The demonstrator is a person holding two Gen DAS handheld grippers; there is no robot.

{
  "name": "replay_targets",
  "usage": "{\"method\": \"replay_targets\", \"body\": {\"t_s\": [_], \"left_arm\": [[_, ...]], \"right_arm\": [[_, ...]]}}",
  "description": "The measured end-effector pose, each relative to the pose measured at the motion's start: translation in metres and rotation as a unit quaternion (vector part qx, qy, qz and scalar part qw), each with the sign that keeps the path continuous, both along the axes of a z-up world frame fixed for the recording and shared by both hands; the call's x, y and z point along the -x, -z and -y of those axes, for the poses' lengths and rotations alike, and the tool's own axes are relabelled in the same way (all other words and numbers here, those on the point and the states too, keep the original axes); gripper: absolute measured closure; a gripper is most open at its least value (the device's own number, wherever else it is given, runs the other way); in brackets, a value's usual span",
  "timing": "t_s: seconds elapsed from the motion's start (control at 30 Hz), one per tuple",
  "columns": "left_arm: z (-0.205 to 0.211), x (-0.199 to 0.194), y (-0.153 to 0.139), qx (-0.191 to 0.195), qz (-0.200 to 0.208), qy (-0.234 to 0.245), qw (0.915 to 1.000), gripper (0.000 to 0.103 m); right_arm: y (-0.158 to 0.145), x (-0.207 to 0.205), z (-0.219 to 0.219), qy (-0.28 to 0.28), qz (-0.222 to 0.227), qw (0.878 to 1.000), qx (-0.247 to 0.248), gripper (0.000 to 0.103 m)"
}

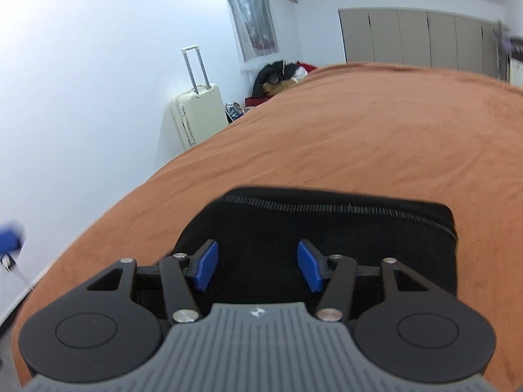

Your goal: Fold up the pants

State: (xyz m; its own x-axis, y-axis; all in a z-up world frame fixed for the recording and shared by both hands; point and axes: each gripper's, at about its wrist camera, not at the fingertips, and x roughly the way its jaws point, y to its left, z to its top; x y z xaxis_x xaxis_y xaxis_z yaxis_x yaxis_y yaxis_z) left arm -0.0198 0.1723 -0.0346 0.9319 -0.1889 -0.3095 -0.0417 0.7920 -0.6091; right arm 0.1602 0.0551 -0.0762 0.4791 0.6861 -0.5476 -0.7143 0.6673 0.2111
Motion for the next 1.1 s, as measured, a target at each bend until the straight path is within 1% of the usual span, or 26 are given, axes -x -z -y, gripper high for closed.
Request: {"method": "replay_targets", "body": {"t_s": [0.07, 0.13, 0.17, 0.2, 0.27, 0.3, 0.37, 0.43, 0.5, 0.57, 0.63, 0.67, 0.7, 0.73, 0.77, 0.8, 0.9, 1.0, 1.1], "left_arm": [[0.016, -0.016, 0.012, -0.015, -0.029, 0.018, 0.9993, 0.044], [0.024, -0.026, 0.023, -0.020, -0.055, 0.026, 0.9979, 0.043], [0.027, -0.029, 0.028, -0.022, -0.062, 0.028, 0.9974, 0.041], [0.033, -0.034, 0.034, -0.029, -0.070, 0.030, 0.9966, 0.035], [0.038, -0.037, 0.044, -0.051, -0.093, 0.027, 0.9940, 0.035], [0.044, -0.039, 0.050, -0.067, -0.110, 0.024, 0.9914, 0.036], [0.045, -0.036, 0.062, -0.080, -0.128, 0.021, 0.9883, 0.038], [0.044, -0.025, 0.067, -0.084, -0.126, 0.021, 0.9883, 0.041], [0.045, -0.013, 0.059, -0.096, -0.121, 0.027, 0.9876, 0.041], [0.049, -0.001, 0.051, -0.118, -0.121, 0.032, 0.9851, 0.041], [0.051, 0.000, 0.042, -0.134, -0.128, 0.035, 0.9819, 0.041], [0.051, -0.003, 0.036, -0.142, -0.133, 0.035, 0.9803, 0.041], [0.050, -0.002, 0.030, -0.153, -0.140, 0.030, 0.9778, 0.034], [0.049, -0.002, 0.024, -0.167, -0.150, 0.018, 0.9743, 0.020], [0.043, -0.006, 0.019, -0.177, -0.159, 0.008, 0.9714, 0.015], [0.040, -0.006, 0.015, -0.181, -0.161, -0.001, 0.9701, 0.013], [0.030, -0.010, 0.008, -0.179, -0.174, -0.014, 0.9683, 0.013], [0.025, -0.020, 0.006, -0.178, -0.190, -0.021, 0.9651, 0.013], [0.028, -0.028, 0.006, -0.185, -0.196, -0.018, 0.9629, 0.012]], "right_arm": [[0.004, 0.021, 0.009, 0.003, 0.022, 1.000, 0.006, 0.051], [0.010, 0.042, 0.023, 0.013, 0.038, 0.999, 0.006, 0.051], [0.013, 0.053, 0.031, 0.020, 0.047, 0.999, 0.006, 0.051], [0.016, 0.065, 0.039, 0.026, 0.062, 0.998, 0.008, 0.051], [0.019, 0.087, 0.053, 0.033, 0.085, 0.996, 0.009, 0.050], [0.019, 0.095, 0.059, 0.037, 0.086, 0.996, 0.007, 0.049], [0.020, 0.105, 0.071, 0.039, 0.079, 0.996, 0.004, 0.049], [0.022, 0.108, 0.083, 0.038, 0.055, 0.998, 0.000, 0.048], [0.025, 0.108, 0.092, 0.036, 0.035, 0.999, -0.007, 0.048], [0.026, 0.107, 0.099, 0.037, 0.025, 0.999, -0.003, 0.048], [0.024, 0.103, 0.105, 0.036, 0.009, 0.999, -0.004, 0.048], [0.021, 0.101, 0.110, 0.037, -0.003, 0.999, -0.014, 0.047], [0.018, 0.098, 0.117, 0.038, -0.017, 0.999, -0.030, 0.043], [0.015, 0.098, 0.126, 0.040, -0.030, 0.998, -0.047, 0.041], [0.010, 0.097, 0.139, 0.043, -0.040, 0.996, -0.063, 0.039], [0.007, 0.096, 0.149, 0.047, -0.047, 0.995, -0.076, 0.037], [0.002, 0.094, 0.172, 0.058, -0.051, 0.993, -0.092, 0.036], [-0.001, 0.094, 0.188, 0.070, -0.044, 0.993, -0.088, 0.035], [0.000, 0.090, 0.198, 0.081, -0.048, 0.992, -0.084, 0.034]]}}
